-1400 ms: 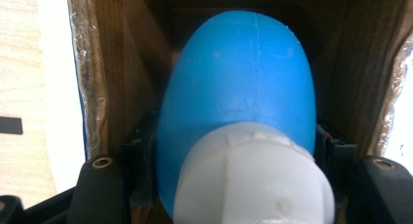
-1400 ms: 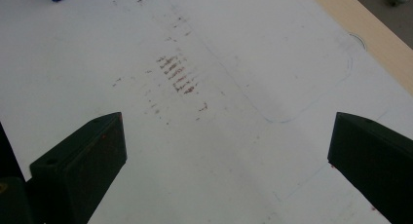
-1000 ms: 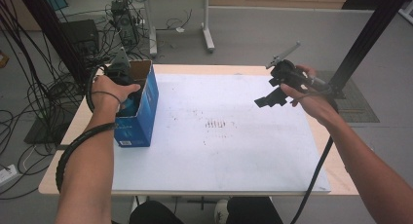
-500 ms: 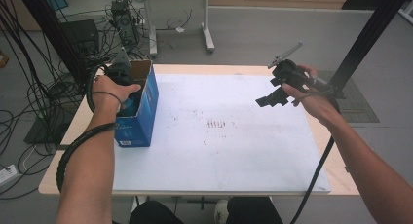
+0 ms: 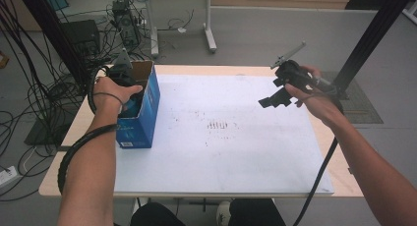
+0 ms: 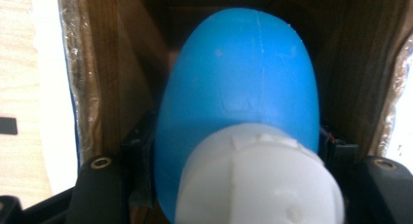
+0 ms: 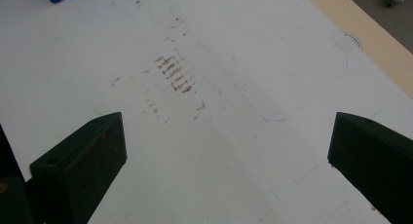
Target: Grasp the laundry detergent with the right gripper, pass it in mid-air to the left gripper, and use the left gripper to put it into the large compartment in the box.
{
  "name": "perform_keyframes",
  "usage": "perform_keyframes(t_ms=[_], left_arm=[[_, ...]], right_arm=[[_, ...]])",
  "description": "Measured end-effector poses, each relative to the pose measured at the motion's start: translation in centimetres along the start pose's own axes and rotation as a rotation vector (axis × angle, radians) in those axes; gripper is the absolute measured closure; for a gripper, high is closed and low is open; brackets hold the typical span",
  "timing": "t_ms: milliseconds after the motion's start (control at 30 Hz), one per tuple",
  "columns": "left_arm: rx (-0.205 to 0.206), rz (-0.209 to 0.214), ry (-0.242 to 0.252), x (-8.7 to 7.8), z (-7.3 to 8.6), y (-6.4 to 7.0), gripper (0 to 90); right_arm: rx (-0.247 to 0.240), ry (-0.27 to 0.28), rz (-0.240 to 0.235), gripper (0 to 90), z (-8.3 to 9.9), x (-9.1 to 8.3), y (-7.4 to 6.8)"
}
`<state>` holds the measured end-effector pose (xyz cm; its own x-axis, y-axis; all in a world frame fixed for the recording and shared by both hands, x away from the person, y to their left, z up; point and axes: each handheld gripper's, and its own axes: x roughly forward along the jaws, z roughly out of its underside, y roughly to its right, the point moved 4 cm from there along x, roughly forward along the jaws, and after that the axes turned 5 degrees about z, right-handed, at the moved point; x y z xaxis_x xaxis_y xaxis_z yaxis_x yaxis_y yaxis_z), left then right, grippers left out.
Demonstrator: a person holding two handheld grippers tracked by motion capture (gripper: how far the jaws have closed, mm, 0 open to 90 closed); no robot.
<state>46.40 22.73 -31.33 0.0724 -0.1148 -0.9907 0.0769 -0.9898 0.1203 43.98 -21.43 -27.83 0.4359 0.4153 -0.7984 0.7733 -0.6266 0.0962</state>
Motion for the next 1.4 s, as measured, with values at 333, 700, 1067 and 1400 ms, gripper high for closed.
perform_keyframes(t_ms=[333,700,1067,1400], left_arm=[[0.003,-0.002,0.001,-0.03,-0.01,-0.07,35.5],[0.006,-0.004,0.000,-0.09,0.06,-0.01,35.7],[0.009,-0.010,0.003,-0.10,0.04,0.05,35.8],[0.008,-0.009,0.004,-0.12,0.08,0.01,35.8]], right_arm=[[-0.003,-0.001,0.002,0.4,-0.12,0.00,-0.04],[-0.006,0.001,0.003,0.4,-0.22,-0.10,-0.11],[-0.006,0.002,0.004,0.4,-0.20,-0.18,-0.09],[-0.009,0.000,0.005,0.4,-0.34,-0.20,-0.11]])
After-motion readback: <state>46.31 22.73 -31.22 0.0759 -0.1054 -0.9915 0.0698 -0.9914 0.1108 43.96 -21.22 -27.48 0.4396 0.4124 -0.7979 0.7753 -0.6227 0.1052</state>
